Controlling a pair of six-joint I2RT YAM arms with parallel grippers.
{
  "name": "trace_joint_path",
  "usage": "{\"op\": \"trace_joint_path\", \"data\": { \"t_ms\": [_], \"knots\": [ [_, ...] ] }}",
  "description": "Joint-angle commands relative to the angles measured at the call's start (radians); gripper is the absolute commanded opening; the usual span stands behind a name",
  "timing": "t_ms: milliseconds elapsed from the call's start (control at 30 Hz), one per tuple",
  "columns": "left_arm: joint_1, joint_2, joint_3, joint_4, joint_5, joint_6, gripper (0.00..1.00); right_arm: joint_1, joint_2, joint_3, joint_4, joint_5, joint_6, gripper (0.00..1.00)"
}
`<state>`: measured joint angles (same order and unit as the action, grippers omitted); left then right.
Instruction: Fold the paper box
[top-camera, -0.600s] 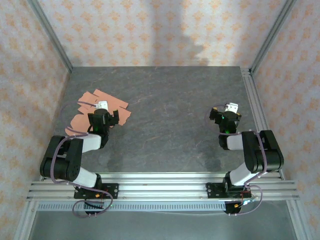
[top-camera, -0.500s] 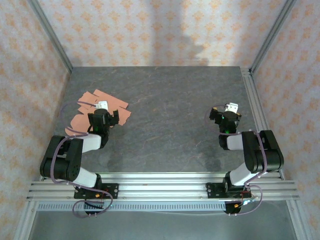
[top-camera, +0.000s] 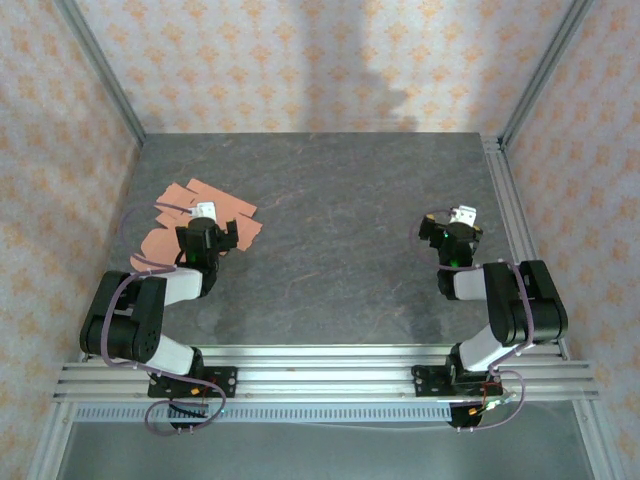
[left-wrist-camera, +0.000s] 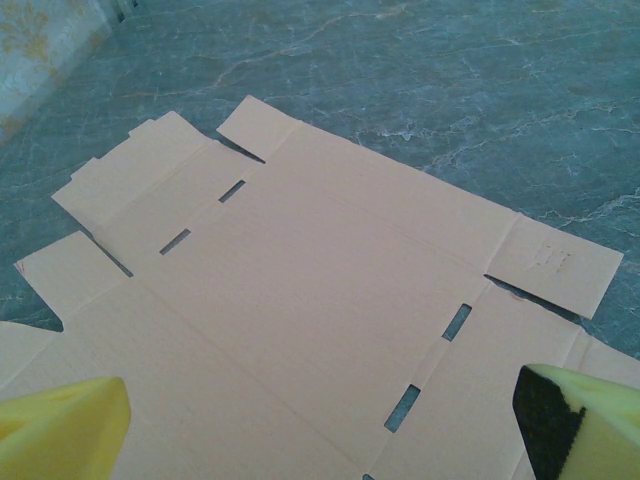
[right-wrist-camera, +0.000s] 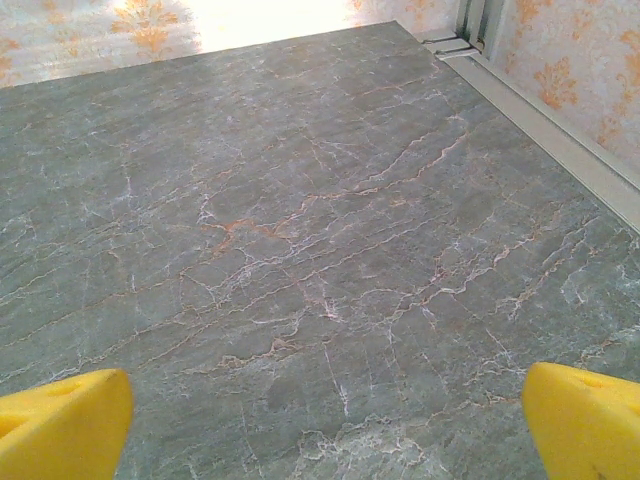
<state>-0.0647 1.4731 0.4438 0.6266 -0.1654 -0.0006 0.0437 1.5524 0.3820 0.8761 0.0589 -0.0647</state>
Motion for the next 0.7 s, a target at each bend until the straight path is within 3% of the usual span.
{"op": "trace_joint_path", "data": {
  "t_ms": [0,133,233,400,567,667],
  "knots": [
    [0.004,-0.002,0.019,0.035,-0.025,-0.008,1.0,-0.005,0.001,0.009,0.015,-0.007,0.009,0.99],
    [0.003,-0.003,0.018,0.036,-0.025,-0.009,1.0,-0.005,0.0,0.011,0.01,-0.008,0.009,1.0],
    [0.003,0.001,0.048,-0.013,0.061,0.027,1.0,-0.005,0.0,0.009,0.015,-0.007,0.009,0.99],
    [-0.002,-0.023,0.07,-0.063,0.005,0.014,1.0,-0.005,-0.058,-0.002,-0.002,-0.026,0.0,0.99],
    [-0.043,-0.117,0.146,-0.249,-0.057,0.026,1.0,0.001,-0.222,0.064,-0.242,-0.078,-0.023,0.99],
    [-0.046,-0.156,0.211,-0.351,-0.049,-0.055,1.0,0.022,-0.286,0.142,-0.401,-0.157,-0.035,0.99]
  ]
}}
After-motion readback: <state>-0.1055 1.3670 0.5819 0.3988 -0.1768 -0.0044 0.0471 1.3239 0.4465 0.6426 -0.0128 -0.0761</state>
